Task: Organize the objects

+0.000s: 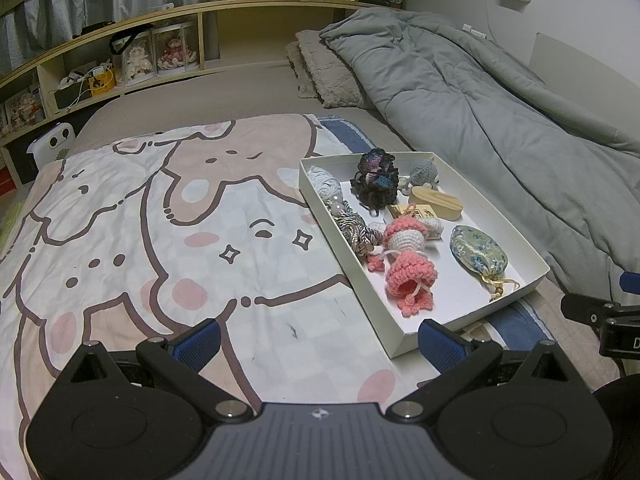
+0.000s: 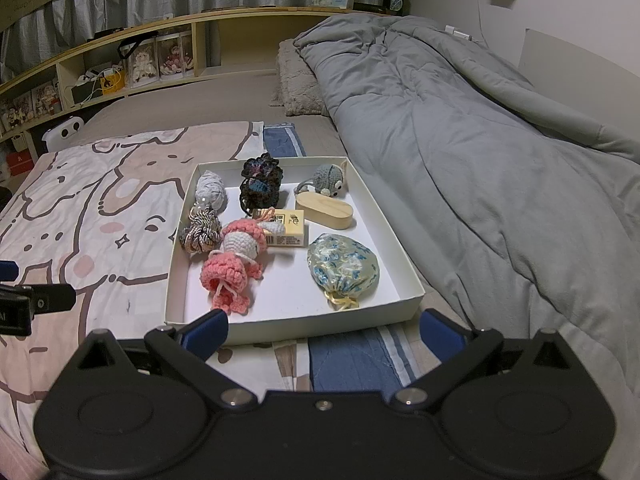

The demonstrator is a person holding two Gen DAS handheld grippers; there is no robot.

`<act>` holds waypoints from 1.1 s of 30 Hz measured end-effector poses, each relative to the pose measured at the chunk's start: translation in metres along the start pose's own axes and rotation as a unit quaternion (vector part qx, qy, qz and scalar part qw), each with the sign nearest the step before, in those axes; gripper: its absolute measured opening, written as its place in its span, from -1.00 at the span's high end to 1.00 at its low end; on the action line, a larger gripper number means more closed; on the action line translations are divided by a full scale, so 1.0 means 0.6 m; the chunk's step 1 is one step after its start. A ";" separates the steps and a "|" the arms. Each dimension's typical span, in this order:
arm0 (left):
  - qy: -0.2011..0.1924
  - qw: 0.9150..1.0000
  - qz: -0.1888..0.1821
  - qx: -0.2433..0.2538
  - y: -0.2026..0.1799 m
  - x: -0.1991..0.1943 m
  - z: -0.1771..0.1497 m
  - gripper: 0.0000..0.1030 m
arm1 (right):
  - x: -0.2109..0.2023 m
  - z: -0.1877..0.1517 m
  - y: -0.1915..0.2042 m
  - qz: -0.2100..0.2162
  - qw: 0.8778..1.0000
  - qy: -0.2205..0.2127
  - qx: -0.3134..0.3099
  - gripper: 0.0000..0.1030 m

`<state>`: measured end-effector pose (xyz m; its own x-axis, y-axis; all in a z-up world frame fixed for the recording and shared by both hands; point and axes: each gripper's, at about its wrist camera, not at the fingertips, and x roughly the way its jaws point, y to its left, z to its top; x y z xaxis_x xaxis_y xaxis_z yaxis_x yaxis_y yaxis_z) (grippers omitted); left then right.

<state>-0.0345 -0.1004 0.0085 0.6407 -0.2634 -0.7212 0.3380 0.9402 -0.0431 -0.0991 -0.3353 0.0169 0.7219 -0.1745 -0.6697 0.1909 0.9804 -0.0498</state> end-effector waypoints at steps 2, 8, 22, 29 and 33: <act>0.000 1.000 0.001 0.000 -0.001 0.000 0.000 -1.00 | 0.000 0.000 0.000 0.000 1.000 0.000 0.000 -1.00; 0.000 1.000 0.000 0.000 0.000 -0.001 0.000 -1.00 | 0.000 0.000 0.000 0.000 1.000 0.000 0.000 -1.00; 0.000 1.000 -0.001 -0.001 0.000 -0.001 0.000 -1.00 | 0.000 0.001 0.000 0.000 1.000 0.000 0.000 -1.00; 0.000 1.000 -0.003 0.000 -0.003 -0.002 0.000 -1.00 | -0.001 0.001 -0.001 0.000 1.000 0.000 0.000 -1.00; 0.000 1.000 -0.001 0.000 -0.009 -0.003 0.000 -1.00 | -0.001 0.001 -0.001 0.000 1.000 0.000 0.000 -1.00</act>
<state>-0.0371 -0.1050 0.0100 0.6406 -0.2655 -0.7205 0.3398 0.9395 -0.0440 -0.0990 -0.3359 0.0178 0.7216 -0.1740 -0.6701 0.1903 0.9805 -0.0496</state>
